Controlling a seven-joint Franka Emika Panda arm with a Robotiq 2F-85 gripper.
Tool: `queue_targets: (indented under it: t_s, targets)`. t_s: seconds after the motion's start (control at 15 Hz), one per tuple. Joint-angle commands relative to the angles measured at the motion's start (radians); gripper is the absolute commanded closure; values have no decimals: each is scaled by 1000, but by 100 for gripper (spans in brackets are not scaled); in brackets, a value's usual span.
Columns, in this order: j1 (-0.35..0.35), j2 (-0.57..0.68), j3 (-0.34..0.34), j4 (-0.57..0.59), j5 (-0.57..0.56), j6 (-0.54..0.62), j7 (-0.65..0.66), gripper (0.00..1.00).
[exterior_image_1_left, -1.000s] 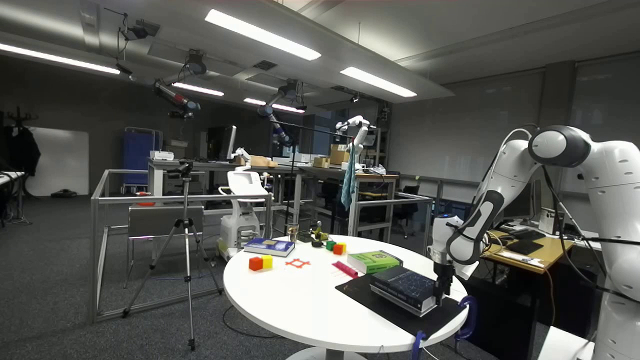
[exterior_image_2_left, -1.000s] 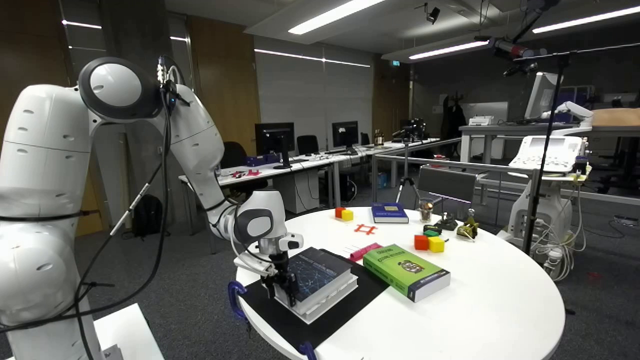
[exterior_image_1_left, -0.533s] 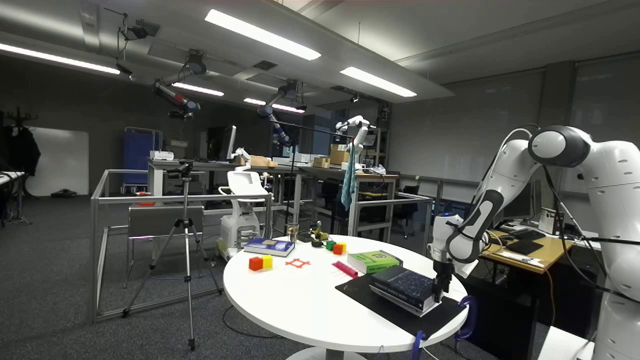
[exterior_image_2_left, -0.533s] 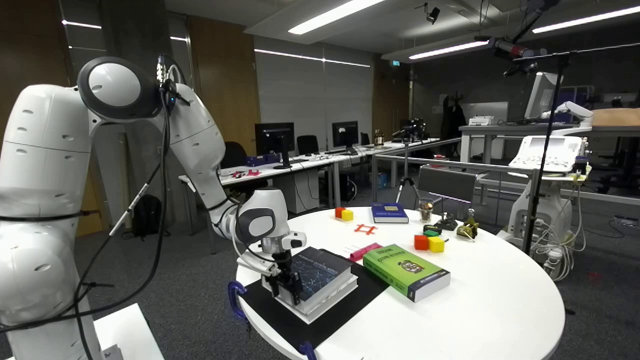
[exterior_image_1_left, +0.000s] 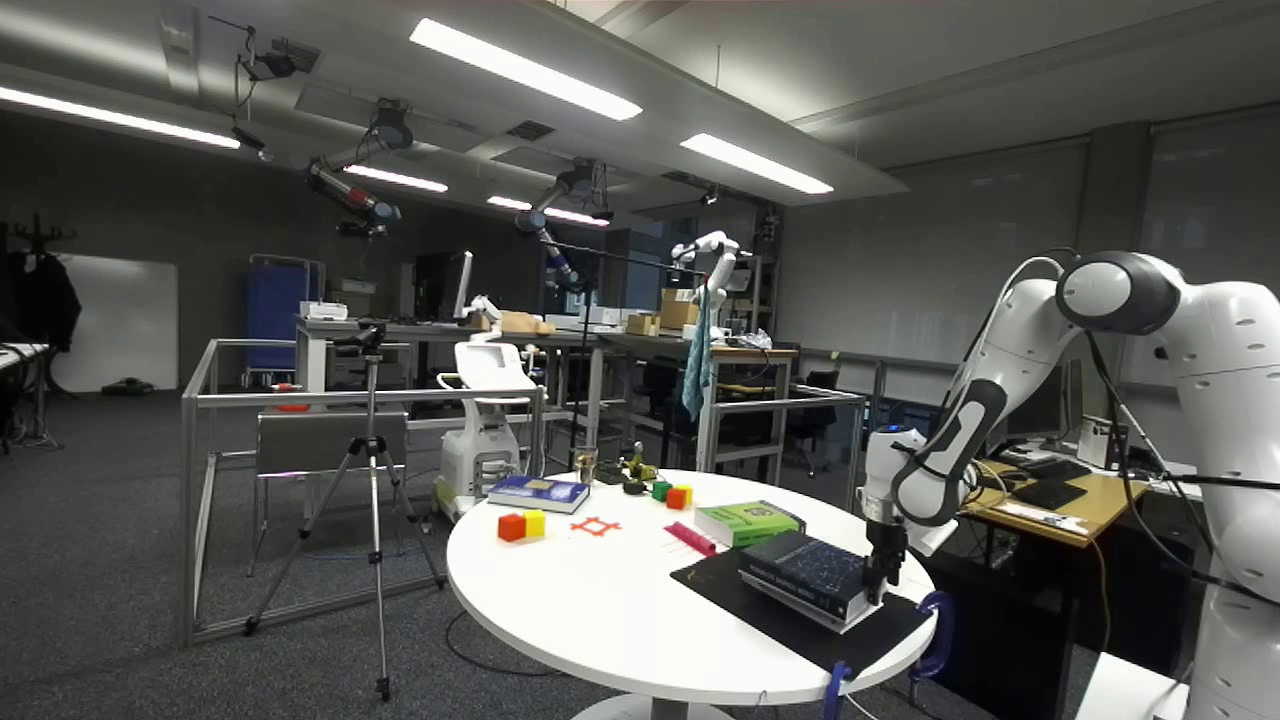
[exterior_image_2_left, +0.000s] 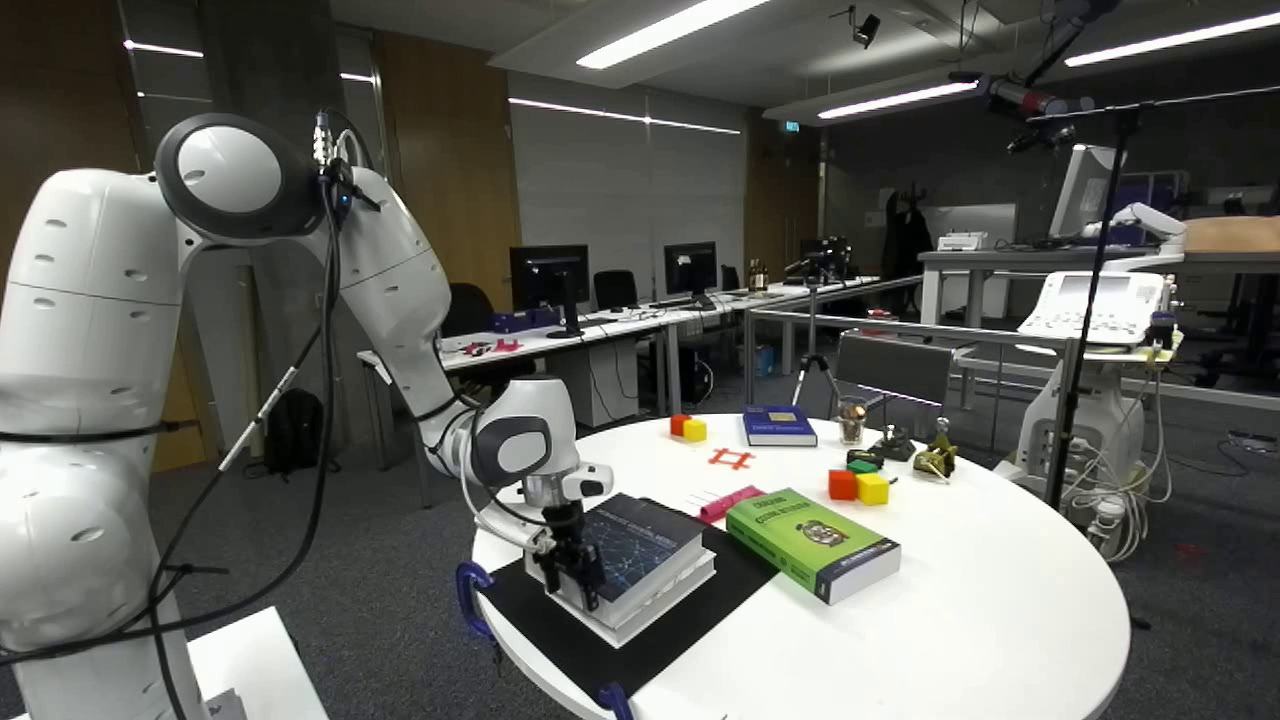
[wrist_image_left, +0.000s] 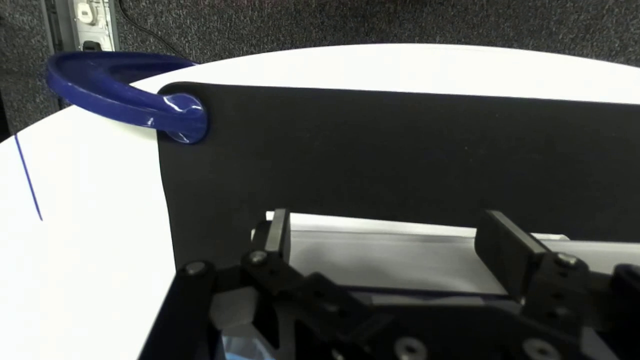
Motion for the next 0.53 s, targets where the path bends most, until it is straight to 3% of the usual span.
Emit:
queue_targets:
  t_s: [0.0,0.47]
  targets:
    - [38,18,-41,24,-1,36,87,0]
    - [91,21,-90,27,-20,33,224,0]
